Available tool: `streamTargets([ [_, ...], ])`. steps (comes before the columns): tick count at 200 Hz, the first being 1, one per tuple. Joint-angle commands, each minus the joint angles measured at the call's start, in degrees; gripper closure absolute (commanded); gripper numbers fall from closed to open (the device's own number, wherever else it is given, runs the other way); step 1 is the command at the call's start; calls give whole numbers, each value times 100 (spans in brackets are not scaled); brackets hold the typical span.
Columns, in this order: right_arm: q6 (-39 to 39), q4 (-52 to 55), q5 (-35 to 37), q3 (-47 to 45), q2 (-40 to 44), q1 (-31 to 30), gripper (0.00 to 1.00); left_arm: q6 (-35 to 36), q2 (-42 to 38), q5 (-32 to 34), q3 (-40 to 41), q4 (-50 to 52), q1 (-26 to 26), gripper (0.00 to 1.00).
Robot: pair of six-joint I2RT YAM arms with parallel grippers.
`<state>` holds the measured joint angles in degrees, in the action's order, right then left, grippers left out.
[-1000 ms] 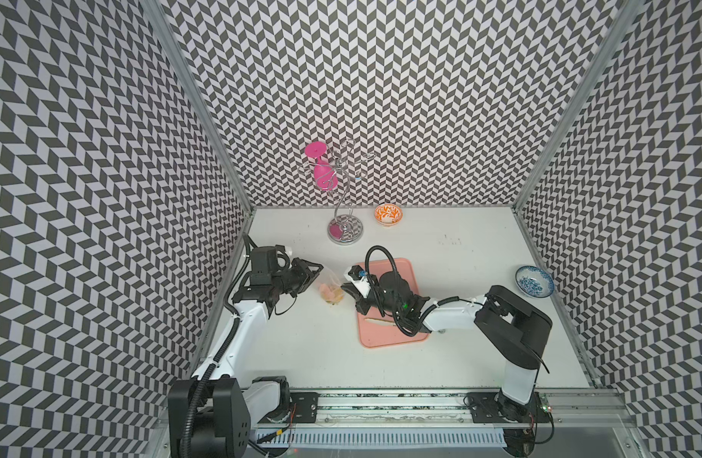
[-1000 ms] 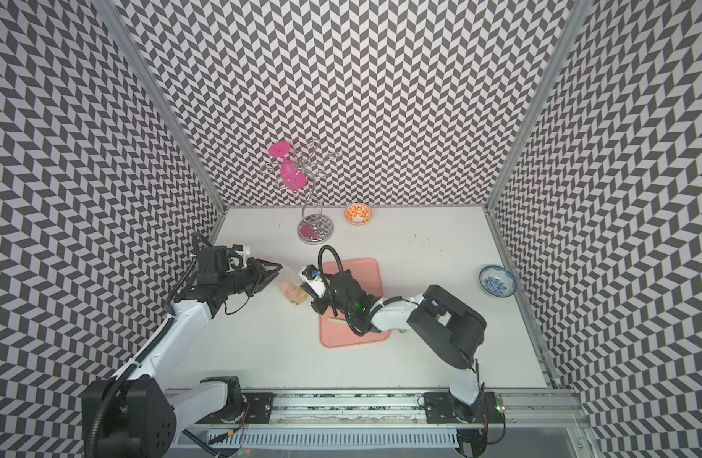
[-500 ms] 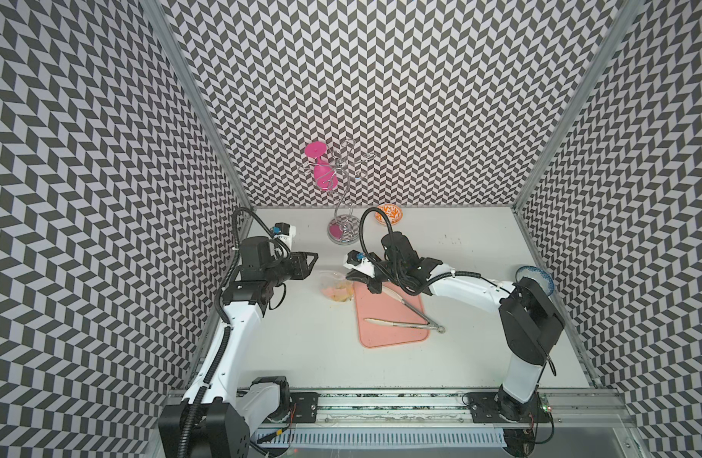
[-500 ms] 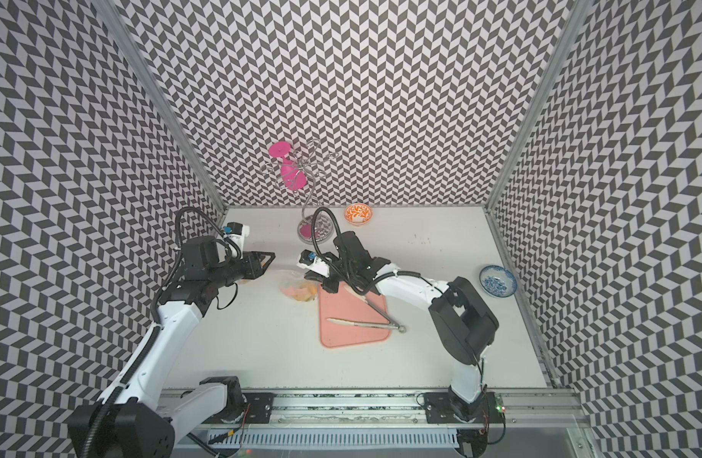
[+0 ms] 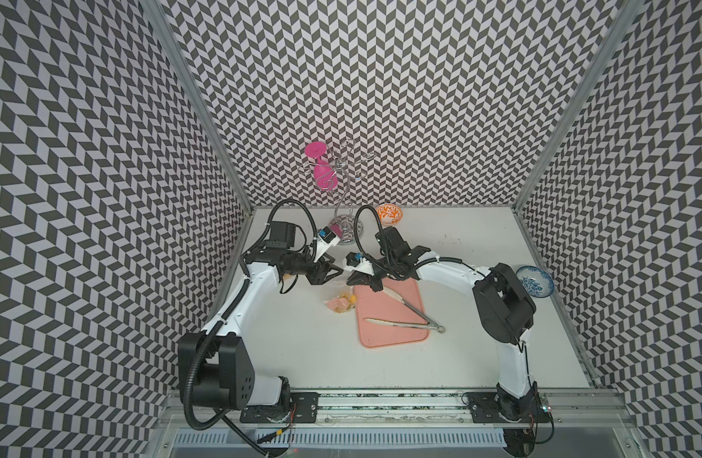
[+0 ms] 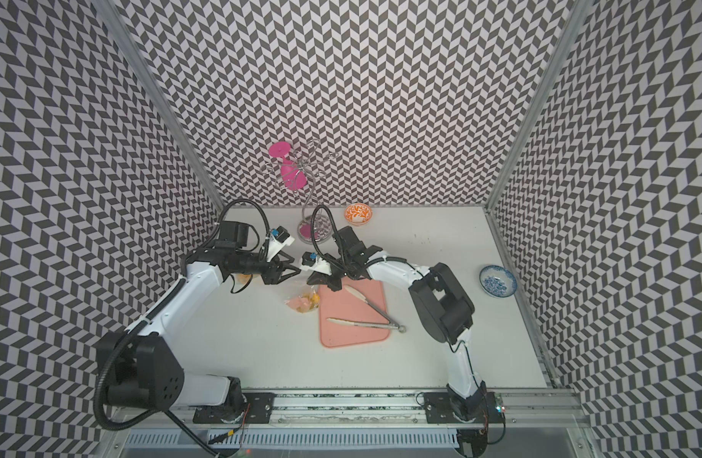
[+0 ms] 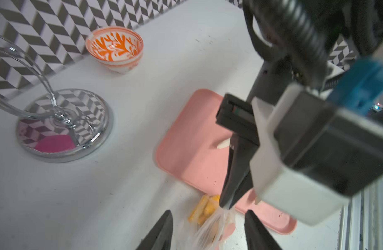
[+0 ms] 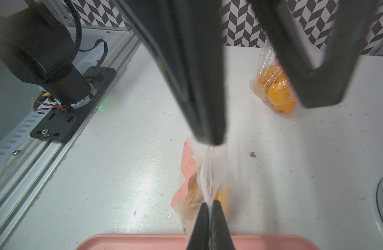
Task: Put the cookies into a resealable bag to prevent moisture
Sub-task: Adjust the ziploc bag at the center of the board.
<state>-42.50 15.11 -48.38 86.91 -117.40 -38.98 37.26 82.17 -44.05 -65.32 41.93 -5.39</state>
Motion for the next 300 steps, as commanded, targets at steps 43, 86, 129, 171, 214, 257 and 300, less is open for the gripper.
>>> streamTargets([
  [43,-151,0,-906,481,-412,259,100,1141,836,-137,-539,501,-100,43],
  [86,88,-173,-1258,493,-543,382,100,1338,1298,-407,-639,448,-204,50],
  [129,291,-332,-1371,526,-649,409,100,1328,1673,-442,-753,598,-262,69],
  [171,321,-213,-1416,606,-716,409,100,1226,1690,-298,-781,509,-262,88],
  [214,562,-635,-1337,305,-620,444,85,1289,1719,-472,-891,625,-257,100],
  [257,1002,-1262,-1443,-9,-616,444,80,1311,1680,-823,-911,655,-191,100],
  [300,1454,-1835,-1743,-164,-530,478,81,1286,1743,-704,-886,664,-195,100],
])
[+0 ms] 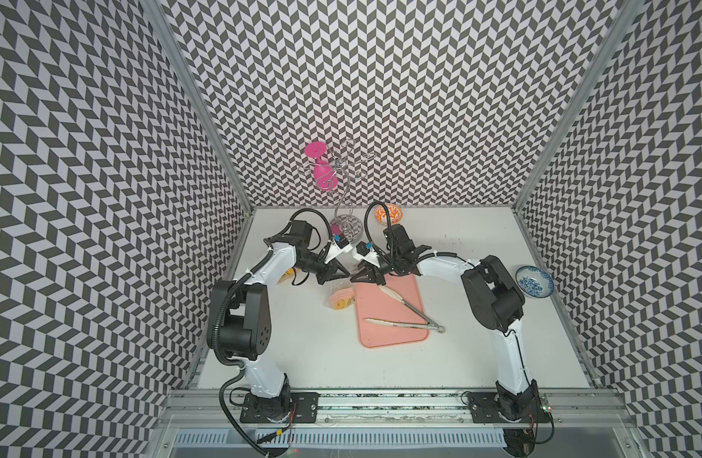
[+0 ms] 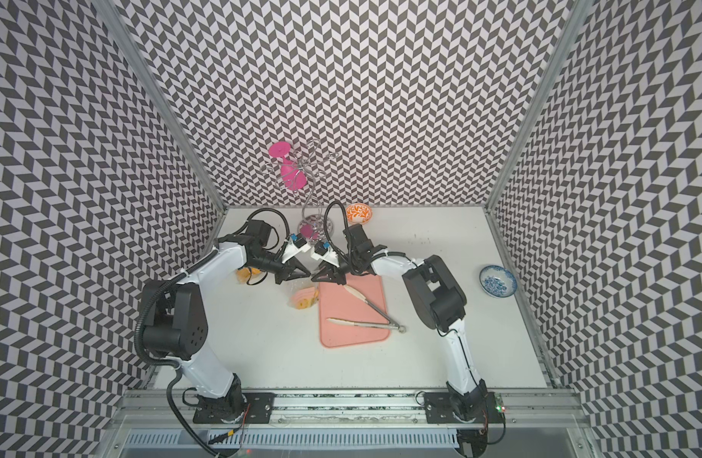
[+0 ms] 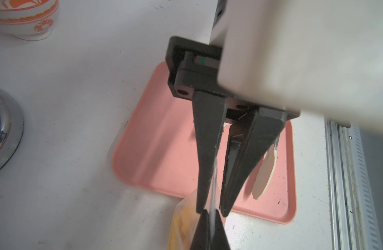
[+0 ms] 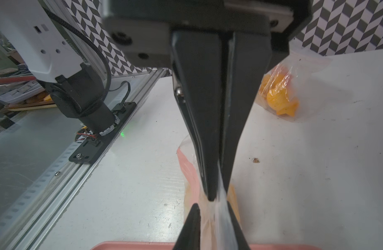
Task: Put the cookies into a resealable bag to prevent moisture
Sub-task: Adjust the ziploc bag at the center of the board, then close the ziploc bag at the center of the board.
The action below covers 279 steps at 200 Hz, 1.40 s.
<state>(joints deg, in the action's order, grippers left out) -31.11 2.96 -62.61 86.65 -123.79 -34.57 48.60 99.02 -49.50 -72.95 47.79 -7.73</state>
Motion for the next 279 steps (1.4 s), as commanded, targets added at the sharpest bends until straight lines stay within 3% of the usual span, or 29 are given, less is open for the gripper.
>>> streamTargets([
  [1,316,-621,-321,-139,109,33,81,146,57,-158,-123,75,41,100],
  [64,504,-798,-434,-245,127,105,98,89,98,35,-91,59,40,100],
  [97,512,-710,-454,-234,127,160,100,20,82,158,-102,19,32,77],
  [108,515,-714,-462,-271,148,176,100,-8,101,262,-73,-5,43,75],
  [124,537,-746,-497,-314,175,186,100,4,123,369,-61,24,35,78],
  [145,480,-664,-466,-315,171,193,100,13,150,327,-122,83,44,100],
  [171,467,-646,-449,-355,171,226,100,12,118,351,-100,124,65,100],
  [180,500,-698,-444,-384,188,240,100,-112,87,467,-55,55,98,83],
  [189,501,-705,-432,-402,197,248,100,-216,42,597,10,-38,129,78],
  [202,507,-701,-450,-399,196,262,100,-244,-30,660,28,-61,204,79],
  [221,522,-700,-455,-395,186,275,100,-238,-93,643,14,-43,286,100],
  [243,553,-743,-441,-382,187,282,100,-236,-140,608,44,-39,334,100],
  [261,550,-739,-436,-399,186,307,100,-333,-220,695,143,-117,398,81],
  [279,552,-744,-424,-427,199,336,100,-401,-357,831,270,-213,462,84],
])
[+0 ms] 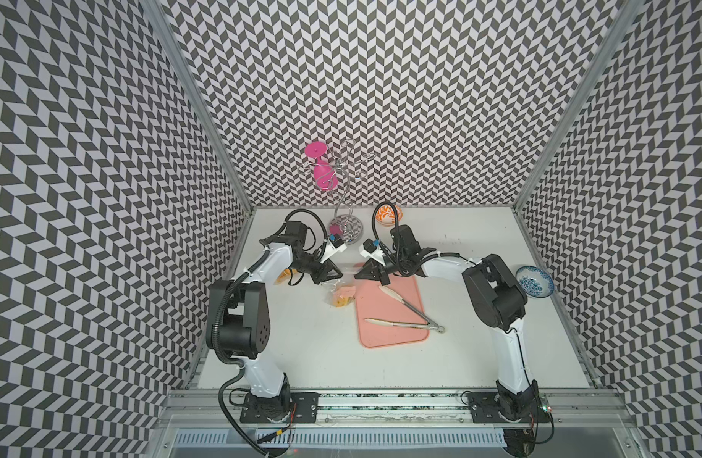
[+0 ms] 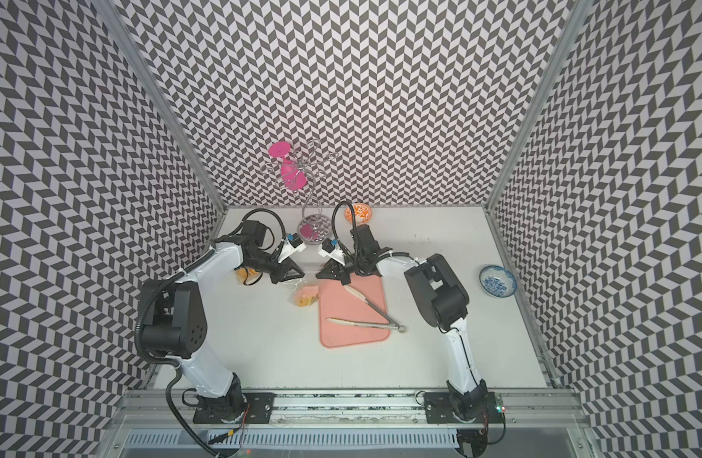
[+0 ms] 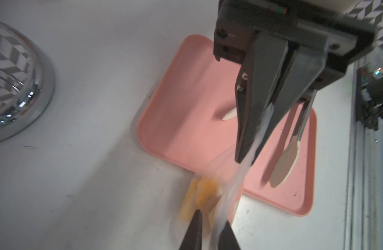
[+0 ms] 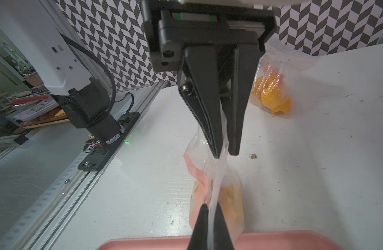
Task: Put the cookies into a resealable bag to prevent moisture
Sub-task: Close the ziploc bag at the center of the board.
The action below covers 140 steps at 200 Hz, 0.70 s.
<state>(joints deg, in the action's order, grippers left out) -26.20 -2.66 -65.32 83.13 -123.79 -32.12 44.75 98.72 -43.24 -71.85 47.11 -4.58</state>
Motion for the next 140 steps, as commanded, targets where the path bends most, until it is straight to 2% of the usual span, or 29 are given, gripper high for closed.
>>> streamTargets([
  [1,61,-187,-155,-81,202,91,100,-18,-331,208,166,-156,153,86],
  [16,71,-185,-163,-104,215,116,100,6,-412,207,236,-171,202,100],
  [46,60,-191,-157,-120,218,135,100,10,-447,150,217,-177,250,100],
  [57,53,-181,-155,-122,208,153,100,-107,-512,141,256,-296,289,83],
  [75,49,-173,-147,-146,240,179,100,-105,-646,10,349,-368,406,77],
  [84,50,-174,-154,-151,241,197,100,-109,-702,-88,399,-428,456,80],
  [101,47,-165,-158,-148,232,215,100,-21,-695,-213,428,-372,510,100],
  [124,44,-165,-161,-148,244,224,100,-49,-610,-122,427,-367,524,100],
  [140,40,-174,-160,-157,267,244,100,-86,-599,-67,420,-394,520,92],
])
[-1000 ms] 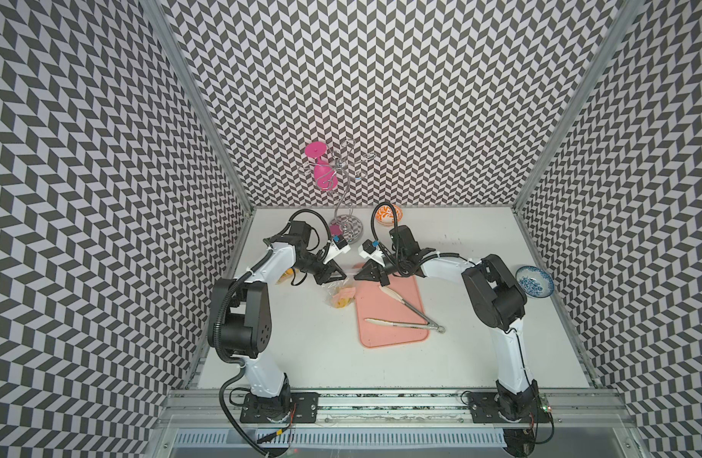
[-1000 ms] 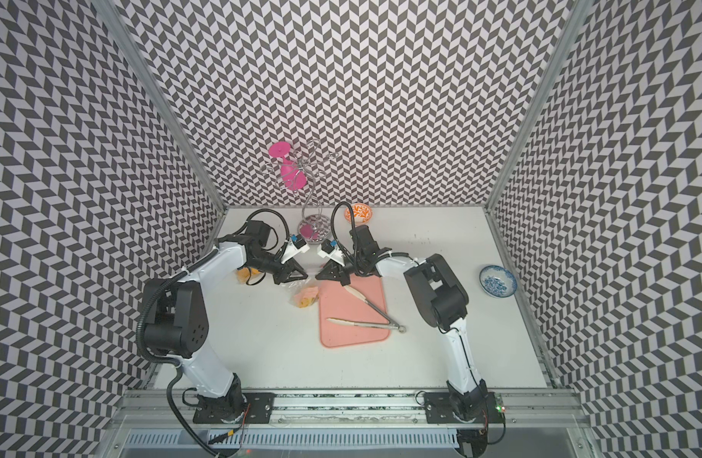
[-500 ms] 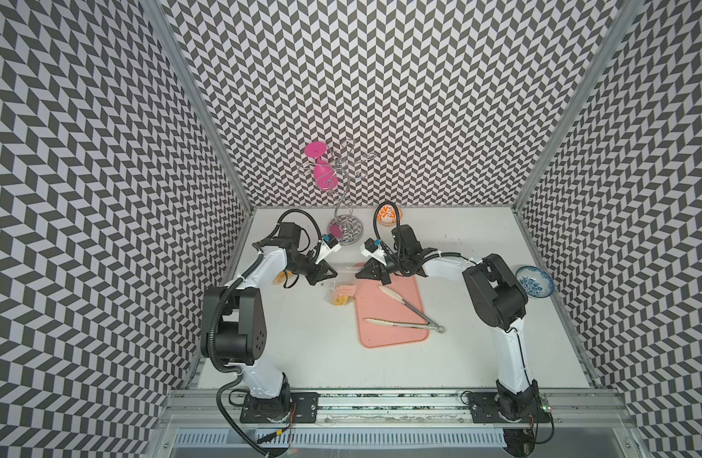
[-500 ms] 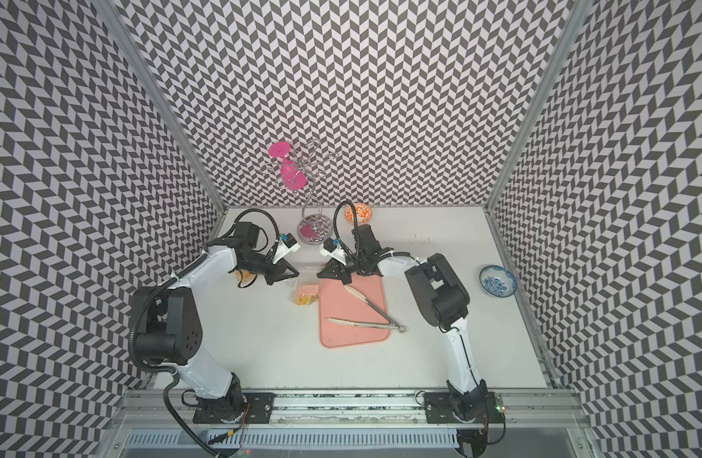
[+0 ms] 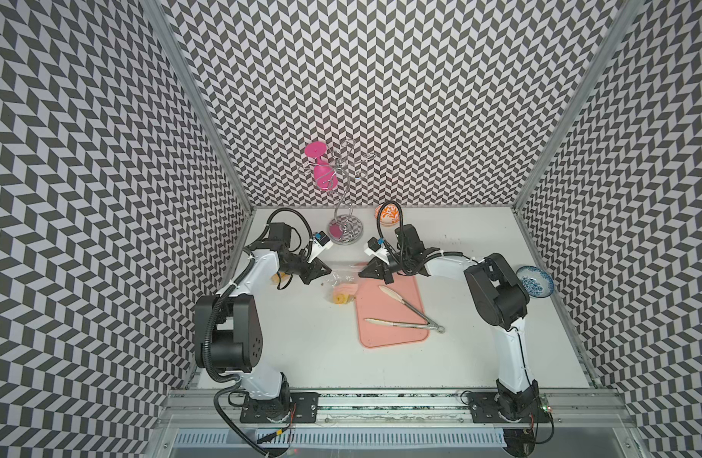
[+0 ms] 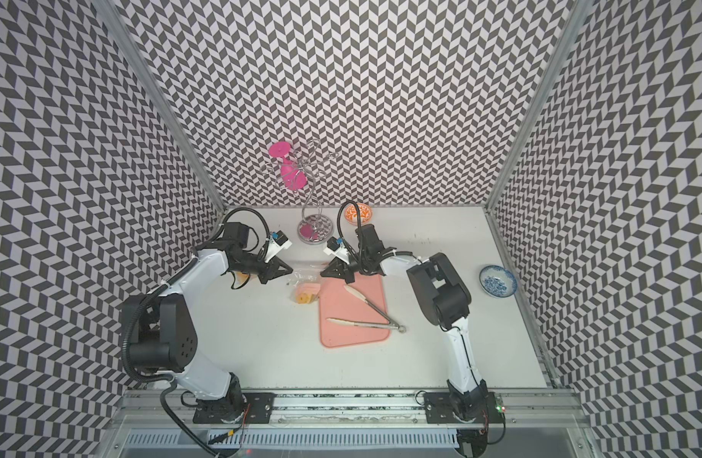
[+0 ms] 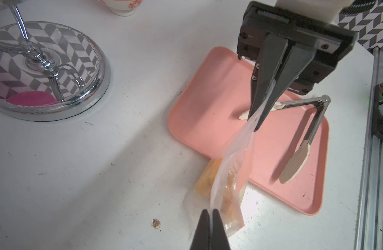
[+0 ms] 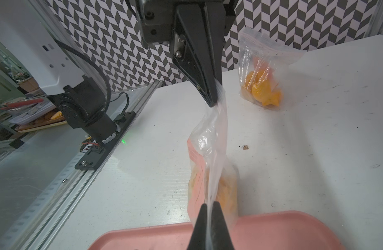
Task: Put the cookies into a resealable bag to prevent moisture
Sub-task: Close the ziploc bag at the center of the board.
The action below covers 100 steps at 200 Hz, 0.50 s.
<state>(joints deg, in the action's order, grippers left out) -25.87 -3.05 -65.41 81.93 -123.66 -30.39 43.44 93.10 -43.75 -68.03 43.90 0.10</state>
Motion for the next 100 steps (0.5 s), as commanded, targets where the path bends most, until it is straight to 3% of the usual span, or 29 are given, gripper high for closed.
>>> streamTargets([
  [1,9,-135,-154,-37,254,79,100,44,-38,-14,36,-74,57,91],
  [8,11,-135,-164,-42,261,87,100,20,-46,30,38,-107,61,86],
  [31,48,-199,-196,-81,269,111,100,31,-52,-107,53,-137,91,85],
  [42,104,-262,-218,-121,271,106,100,48,-14,-175,48,-135,95,89],
  [55,154,-334,-217,-146,272,110,100,81,45,-195,43,-93,89,100],
  [70,215,-417,-193,-164,293,107,100,146,72,-255,-17,-17,88,100],
  [100,577,-897,213,-217,462,56,65,253,8,-194,-129,75,75,100],
])
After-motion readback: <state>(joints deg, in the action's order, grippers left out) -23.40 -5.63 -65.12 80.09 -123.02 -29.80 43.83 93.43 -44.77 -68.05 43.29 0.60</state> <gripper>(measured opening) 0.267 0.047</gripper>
